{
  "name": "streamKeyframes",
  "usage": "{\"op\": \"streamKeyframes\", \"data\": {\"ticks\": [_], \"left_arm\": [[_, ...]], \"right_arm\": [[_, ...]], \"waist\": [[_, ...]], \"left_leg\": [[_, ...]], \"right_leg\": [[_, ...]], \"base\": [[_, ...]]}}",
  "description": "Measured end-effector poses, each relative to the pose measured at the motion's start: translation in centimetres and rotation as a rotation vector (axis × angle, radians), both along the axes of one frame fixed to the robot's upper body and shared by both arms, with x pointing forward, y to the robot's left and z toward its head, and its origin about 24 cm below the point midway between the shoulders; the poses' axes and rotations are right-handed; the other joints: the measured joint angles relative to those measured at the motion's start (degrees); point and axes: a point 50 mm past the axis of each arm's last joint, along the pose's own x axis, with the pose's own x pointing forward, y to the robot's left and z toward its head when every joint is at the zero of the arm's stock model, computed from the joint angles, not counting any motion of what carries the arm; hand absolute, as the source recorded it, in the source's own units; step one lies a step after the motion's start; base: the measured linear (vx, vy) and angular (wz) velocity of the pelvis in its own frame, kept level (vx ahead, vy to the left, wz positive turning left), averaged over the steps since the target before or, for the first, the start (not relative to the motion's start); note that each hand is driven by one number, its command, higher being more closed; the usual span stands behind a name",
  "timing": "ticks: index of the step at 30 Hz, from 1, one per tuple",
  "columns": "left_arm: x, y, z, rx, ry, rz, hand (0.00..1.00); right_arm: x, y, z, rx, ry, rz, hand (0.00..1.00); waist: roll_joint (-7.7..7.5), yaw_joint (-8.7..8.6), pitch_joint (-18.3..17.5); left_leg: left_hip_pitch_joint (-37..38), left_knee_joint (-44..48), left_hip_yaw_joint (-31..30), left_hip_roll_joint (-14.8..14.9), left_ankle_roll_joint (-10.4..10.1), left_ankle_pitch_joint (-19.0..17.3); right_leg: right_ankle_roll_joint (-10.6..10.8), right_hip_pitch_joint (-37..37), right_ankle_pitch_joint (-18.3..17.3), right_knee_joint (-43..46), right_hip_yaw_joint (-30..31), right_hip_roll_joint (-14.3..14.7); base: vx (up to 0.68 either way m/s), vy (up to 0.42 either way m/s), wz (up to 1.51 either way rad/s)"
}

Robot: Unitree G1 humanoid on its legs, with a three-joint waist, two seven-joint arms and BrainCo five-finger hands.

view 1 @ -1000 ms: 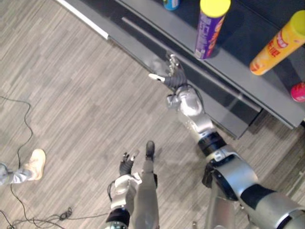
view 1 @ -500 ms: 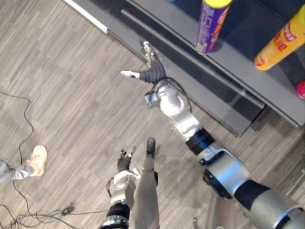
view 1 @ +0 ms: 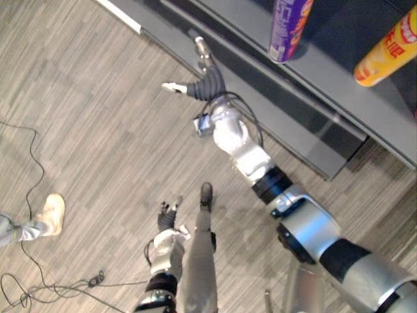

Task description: Put the gum and the chips on the shelf.

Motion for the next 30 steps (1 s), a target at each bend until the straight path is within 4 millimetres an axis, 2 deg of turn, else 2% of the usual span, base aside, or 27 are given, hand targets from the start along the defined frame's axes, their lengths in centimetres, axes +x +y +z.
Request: {"op": "streamKeyframes", "data": {"ticks": [4,13,24,30], "left_arm": [[0.0,0.1,0.0,0.001,0.002,0.010,0.00],[1.1,0.0,0.7,-0.004,-0.018,0.023,0.00],[1.6,0.3,1.2,-0.005,-0.025,0.060,0.00],[1.6,0.4,1.3,-0.006,-0.029,0.069,0.00]], "right_arm": [[-0.2,0.3,1.1,0.006,-0.031,-0.002,0.00],[-0.1,0.6,1.3,-0.010,-0.031,-0.024,0.00],[0.0,0.9,2.6,-0.022,-0.051,-0.054,0.00],[0.5,0.3,3.8,-0.002,-0.056,-0.088,0.00]], "waist": [[0.01,0.07,0.01],[0.03,0.07,0.02],[0.24,0.15,0.14],[0.34,0.16,0.19]], "left_leg": [[-0.64,-0.32,0.04,-0.10,-0.01,0.14],[-2.00,-0.39,-0.04,-0.05,-0.11,0.39],[-4.08,-0.06,-0.11,-0.22,-0.09,0.43],[-4.83,-0.11,-0.04,-0.69,-0.12,0.67]], "right_leg": [[0.00,-1.13,0.00,0.18,0.35,-0.02],[-0.01,-2.80,0.00,0.49,0.70,0.13],[-0.01,-5.00,0.00,0.83,0.97,0.09],[-0.13,-6.64,-0.07,2.15,1.70,-0.22]], "base": [[0.04,-0.071,-0.01],[0.03,-0.070,0.00],[0.02,-0.063,0.01],[0.01,-0.072,0.02]]}}
